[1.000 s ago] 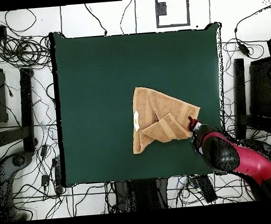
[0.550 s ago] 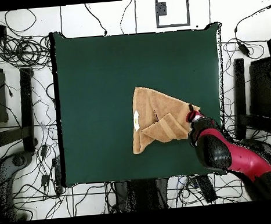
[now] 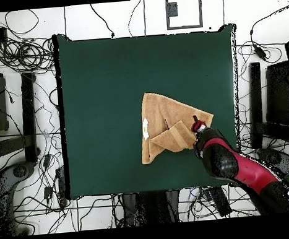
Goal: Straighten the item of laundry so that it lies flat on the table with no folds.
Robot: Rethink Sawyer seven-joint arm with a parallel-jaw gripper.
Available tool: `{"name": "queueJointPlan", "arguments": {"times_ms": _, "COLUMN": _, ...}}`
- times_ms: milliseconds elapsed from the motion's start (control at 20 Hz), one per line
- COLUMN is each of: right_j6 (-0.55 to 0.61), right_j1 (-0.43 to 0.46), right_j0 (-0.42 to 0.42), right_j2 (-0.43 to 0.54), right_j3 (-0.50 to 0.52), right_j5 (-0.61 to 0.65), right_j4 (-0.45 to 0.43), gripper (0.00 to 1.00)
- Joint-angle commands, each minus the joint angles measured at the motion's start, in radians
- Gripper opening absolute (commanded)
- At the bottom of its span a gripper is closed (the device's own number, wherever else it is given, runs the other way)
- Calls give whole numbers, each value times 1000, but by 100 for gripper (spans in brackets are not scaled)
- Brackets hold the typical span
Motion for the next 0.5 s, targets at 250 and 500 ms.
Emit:
{"name": "queueJointPlan", "arguments": {"times_ms": 250, "right_j6": 218, "right_j1": 23, "right_j0": 46, "right_j2": 14, "right_j3": 105, "right_j5": 84, "right_j4": 154, "gripper": 100}}
{"name": "queueJointPlan", "arguments": {"times_ms": 500, "right_j6": 165, "right_j1": -21, "right_j0": 50, "right_j2": 17, "right_j3": 105, "right_j5": 213, "right_j4": 206, "gripper": 100}}
